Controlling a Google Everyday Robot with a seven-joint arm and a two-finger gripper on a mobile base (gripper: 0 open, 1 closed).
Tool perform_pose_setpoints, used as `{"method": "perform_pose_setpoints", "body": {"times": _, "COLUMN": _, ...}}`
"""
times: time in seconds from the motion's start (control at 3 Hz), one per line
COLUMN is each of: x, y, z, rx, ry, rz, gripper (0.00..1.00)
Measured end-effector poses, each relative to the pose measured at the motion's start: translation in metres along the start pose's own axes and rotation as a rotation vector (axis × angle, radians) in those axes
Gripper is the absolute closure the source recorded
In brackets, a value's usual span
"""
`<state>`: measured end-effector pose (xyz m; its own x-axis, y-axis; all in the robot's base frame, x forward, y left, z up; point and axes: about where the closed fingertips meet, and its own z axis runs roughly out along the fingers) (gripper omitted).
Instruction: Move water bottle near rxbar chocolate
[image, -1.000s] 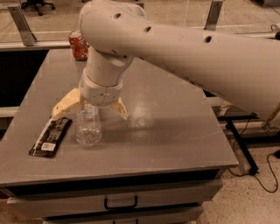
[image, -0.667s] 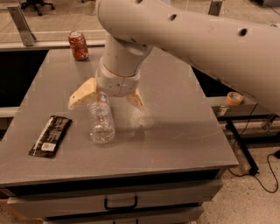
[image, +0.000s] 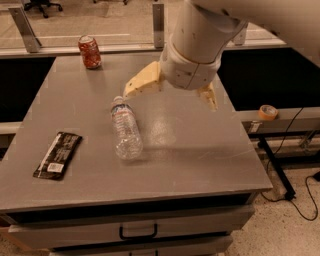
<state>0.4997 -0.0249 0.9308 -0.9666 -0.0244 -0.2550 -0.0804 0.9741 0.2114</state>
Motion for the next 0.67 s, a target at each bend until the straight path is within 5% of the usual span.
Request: {"method": "perform_pose_setpoints", "body": {"times": 0.67, "x": -0.0008, "y": -0.0225, "z": -0.0116, "rx": 0.034, "ry": -0.012, "rz": 0.029, "gripper": 0.00}}
